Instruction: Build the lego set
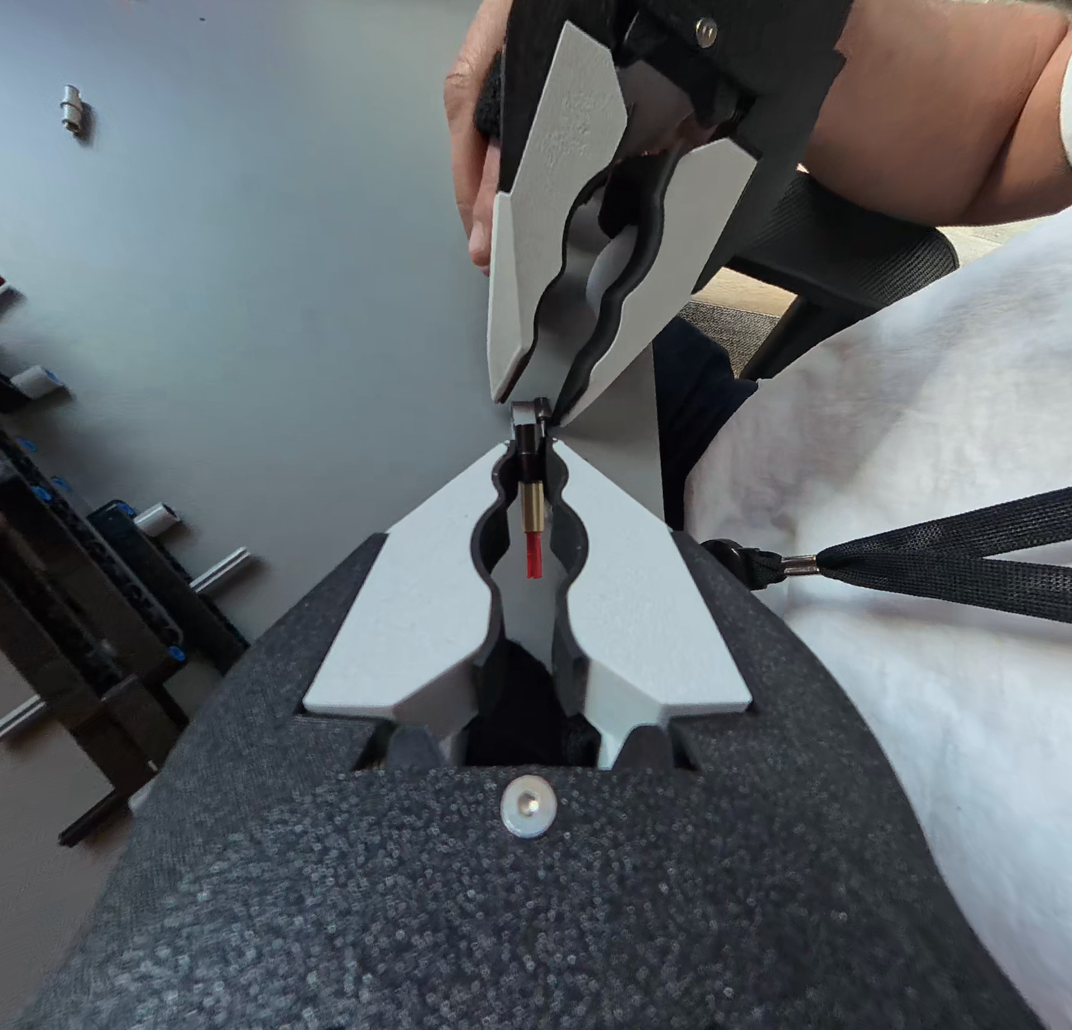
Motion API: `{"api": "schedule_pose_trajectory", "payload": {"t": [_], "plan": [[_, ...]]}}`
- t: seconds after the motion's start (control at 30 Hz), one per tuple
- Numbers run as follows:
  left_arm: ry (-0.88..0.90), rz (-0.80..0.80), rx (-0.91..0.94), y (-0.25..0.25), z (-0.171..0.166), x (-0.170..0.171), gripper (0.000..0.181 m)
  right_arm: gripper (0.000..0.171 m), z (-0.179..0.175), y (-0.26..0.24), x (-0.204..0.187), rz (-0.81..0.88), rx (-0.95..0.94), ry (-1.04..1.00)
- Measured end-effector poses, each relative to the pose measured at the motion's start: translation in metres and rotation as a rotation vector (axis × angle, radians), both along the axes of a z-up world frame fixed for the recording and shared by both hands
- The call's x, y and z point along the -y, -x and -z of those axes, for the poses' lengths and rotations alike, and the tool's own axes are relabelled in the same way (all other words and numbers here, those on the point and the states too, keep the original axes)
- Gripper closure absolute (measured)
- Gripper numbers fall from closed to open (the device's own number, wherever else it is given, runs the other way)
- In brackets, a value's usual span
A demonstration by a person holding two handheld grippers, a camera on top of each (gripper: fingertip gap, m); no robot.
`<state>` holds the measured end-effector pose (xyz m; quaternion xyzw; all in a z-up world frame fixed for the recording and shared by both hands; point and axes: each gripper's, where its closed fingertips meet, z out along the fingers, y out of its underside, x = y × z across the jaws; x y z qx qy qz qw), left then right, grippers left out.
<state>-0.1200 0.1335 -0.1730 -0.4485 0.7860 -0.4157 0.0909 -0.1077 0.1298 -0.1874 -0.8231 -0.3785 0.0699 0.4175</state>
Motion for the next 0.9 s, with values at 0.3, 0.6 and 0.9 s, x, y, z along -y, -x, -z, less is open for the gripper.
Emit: {"api": "schedule_pose_trajectory", "payload": {"t": [0.3, 0.6, 0.9], "plan": [[-0.058, 0.001, 0.209, -0.008, -0.022, -0.008, 0.175, 0.156, 0.000, -0.003, -0.004, 0.083, -0.207, 0.179], [-0.471, 0.112, 0.431, -0.007, -0.017, -0.016, 0.175, 0.156, -0.010, 0.009, -0.013, 0.161, -0.538, 0.429], [-0.404, 0.035, 0.346, -0.012, -0.008, -0.018, 0.175, 0.157, -0.009, 0.004, -0.015, 0.278, -0.594, 0.496]]}}
